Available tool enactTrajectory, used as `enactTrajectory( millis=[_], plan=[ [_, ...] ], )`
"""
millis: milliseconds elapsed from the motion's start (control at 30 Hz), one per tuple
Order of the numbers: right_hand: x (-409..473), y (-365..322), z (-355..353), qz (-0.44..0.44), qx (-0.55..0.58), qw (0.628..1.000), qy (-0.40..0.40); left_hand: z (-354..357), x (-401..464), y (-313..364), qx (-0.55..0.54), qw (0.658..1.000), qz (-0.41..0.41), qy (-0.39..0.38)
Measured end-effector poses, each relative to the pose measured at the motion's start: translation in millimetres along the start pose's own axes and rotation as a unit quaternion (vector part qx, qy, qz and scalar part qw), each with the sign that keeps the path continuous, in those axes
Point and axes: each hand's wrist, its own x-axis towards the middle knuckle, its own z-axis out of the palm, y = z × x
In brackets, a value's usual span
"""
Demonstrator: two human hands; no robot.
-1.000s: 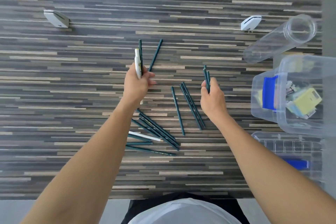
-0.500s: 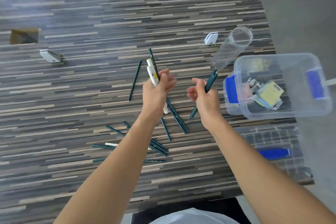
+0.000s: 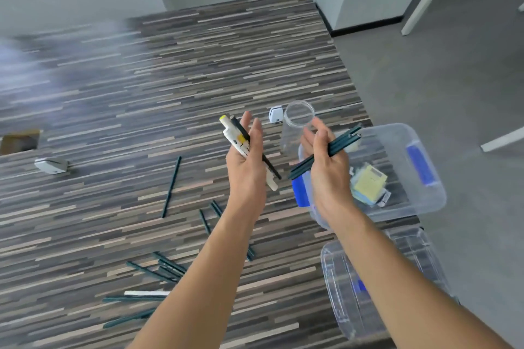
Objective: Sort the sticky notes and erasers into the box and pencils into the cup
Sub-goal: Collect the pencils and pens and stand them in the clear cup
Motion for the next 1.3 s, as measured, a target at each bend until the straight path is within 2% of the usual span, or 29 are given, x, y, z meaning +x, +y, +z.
enactTrajectory(
  millis=[167,400,633,1300],
  plan=[
    [37.1,-27.2,-21.2,-0.018,0.027,0.999,0.009,44.3,30.0,1.3,-0.020,0.997,0.048,0.051],
    [79.5,-46.3,-34.6,-0.042,0.059,0.997,0.022,75.3,64.2,11.3,-0.040,0.993,0.084,0.068],
    [118.9,-54.0,-29.0,-0.050,0.071,0.996,0.001,94.0,98.9,19.6,-0.039,0.991,0.107,0.073],
    [156.3,-6.5,-10.4,-0.012,-0.023,0.999,-0.041,95.0,138.9,-52.7,0.115,0.980,0.161,0.033]
  ],
)
